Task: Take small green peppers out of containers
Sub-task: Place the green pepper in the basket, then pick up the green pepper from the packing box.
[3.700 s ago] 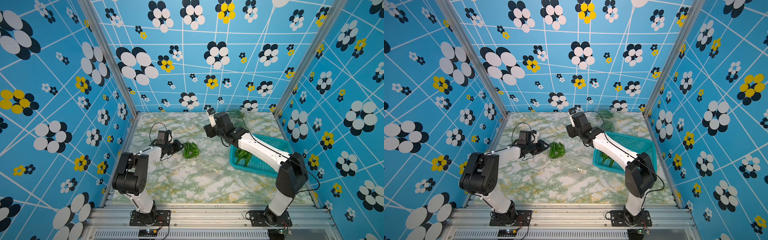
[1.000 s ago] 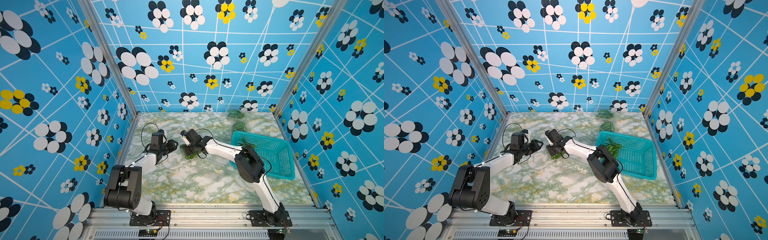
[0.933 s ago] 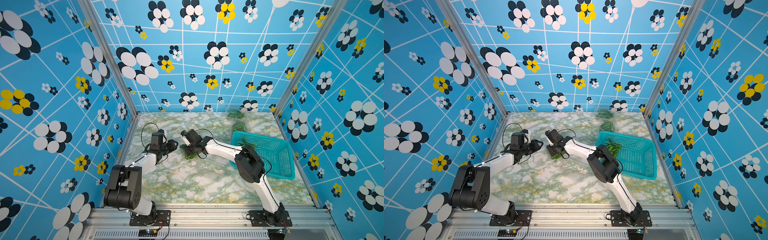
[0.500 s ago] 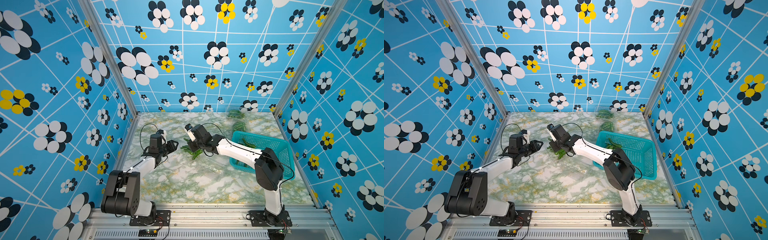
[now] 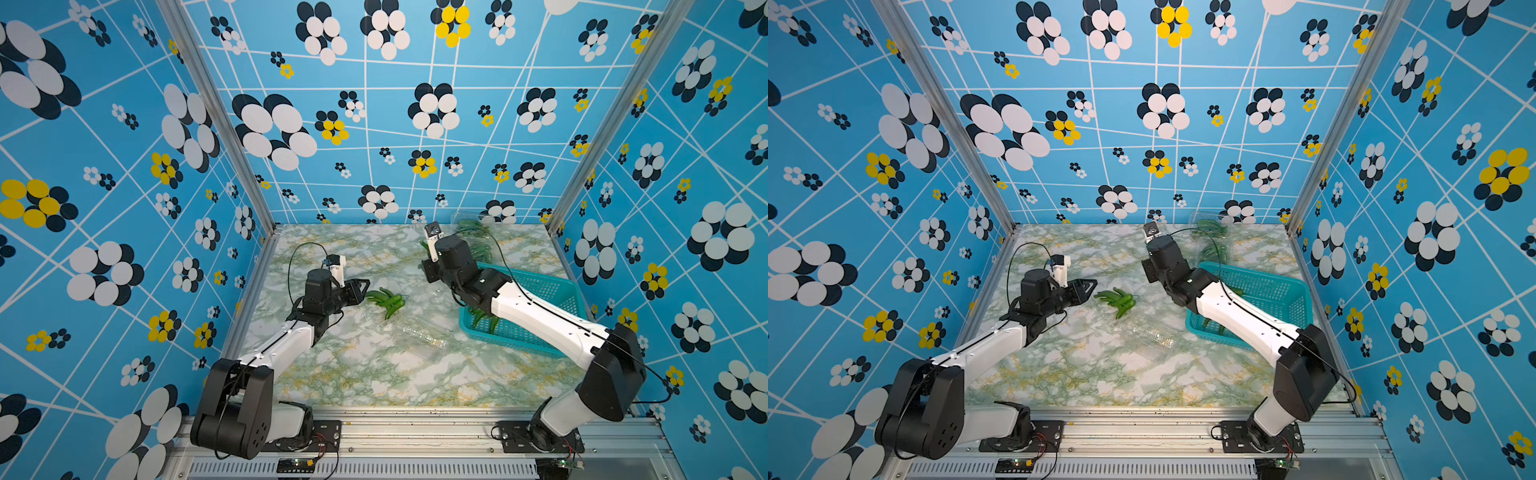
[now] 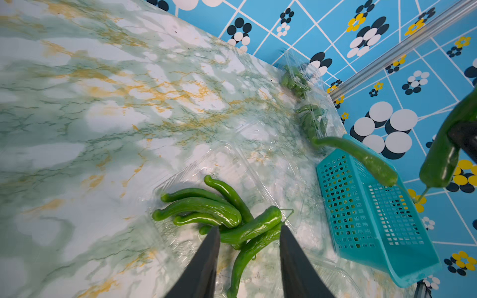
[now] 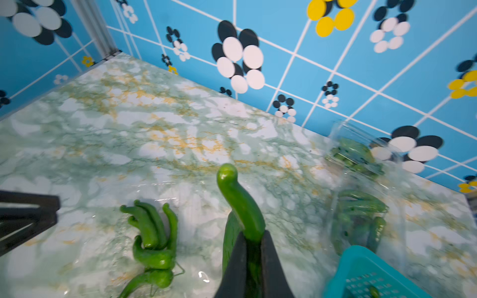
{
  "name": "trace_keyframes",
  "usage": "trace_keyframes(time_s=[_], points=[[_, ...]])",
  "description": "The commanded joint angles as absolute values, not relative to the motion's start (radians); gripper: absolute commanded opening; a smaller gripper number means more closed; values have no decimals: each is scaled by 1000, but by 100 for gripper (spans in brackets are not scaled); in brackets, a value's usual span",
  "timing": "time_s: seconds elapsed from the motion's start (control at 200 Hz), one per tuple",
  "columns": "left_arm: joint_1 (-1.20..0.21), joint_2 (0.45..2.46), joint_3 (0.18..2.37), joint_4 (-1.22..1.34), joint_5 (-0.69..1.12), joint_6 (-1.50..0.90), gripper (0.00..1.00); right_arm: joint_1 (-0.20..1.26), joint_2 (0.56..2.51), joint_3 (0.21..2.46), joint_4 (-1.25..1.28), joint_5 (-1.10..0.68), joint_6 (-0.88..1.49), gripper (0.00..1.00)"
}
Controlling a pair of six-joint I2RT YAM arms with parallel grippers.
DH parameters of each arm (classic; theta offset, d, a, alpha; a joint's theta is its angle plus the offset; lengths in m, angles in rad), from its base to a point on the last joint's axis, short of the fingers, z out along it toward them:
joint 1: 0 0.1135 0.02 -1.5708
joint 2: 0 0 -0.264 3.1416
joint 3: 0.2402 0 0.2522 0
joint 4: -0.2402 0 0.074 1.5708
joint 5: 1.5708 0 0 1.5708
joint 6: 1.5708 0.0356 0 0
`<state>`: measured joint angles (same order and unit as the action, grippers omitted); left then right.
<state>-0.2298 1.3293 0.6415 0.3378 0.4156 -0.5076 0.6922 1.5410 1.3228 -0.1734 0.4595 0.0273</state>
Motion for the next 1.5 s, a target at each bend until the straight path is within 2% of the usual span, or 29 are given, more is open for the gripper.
trace_keyframes(time_s=[0.0,0.205,0.445,0.665,0.755,0.884,0.949,1.014,1.154,1.379,1.494], points=[[-261,1326,661,344,444,-440,41,630,1475,1264,-159,608,68,0],[-281,1350,670,342,437,-423,41,552,1456,1172,-205,691,173,0],[-286,1356,670,336,414,-419,41,493,1491,1048,-231,674,295,0],[-290,1357,670,329,396,-415,41,489,1578,1043,-286,637,358,0],[-292,1355,672,322,385,-413,42,488,1612,1042,-308,630,379,14],[-298,1353,677,285,313,-397,42,486,1620,1082,-369,633,396,45],[-298,1352,675,279,291,-396,42,486,1610,1085,-371,626,389,52],[-301,1351,676,270,268,-394,42,487,1595,1082,-357,595,379,54],[-301,1357,686,231,216,-400,42,532,1556,1085,-287,409,313,56],[-305,1400,716,225,299,-395,42,659,1619,1158,-235,71,298,56],[-309,1405,718,225,305,-392,42,726,1674,1210,-235,59,288,56]])
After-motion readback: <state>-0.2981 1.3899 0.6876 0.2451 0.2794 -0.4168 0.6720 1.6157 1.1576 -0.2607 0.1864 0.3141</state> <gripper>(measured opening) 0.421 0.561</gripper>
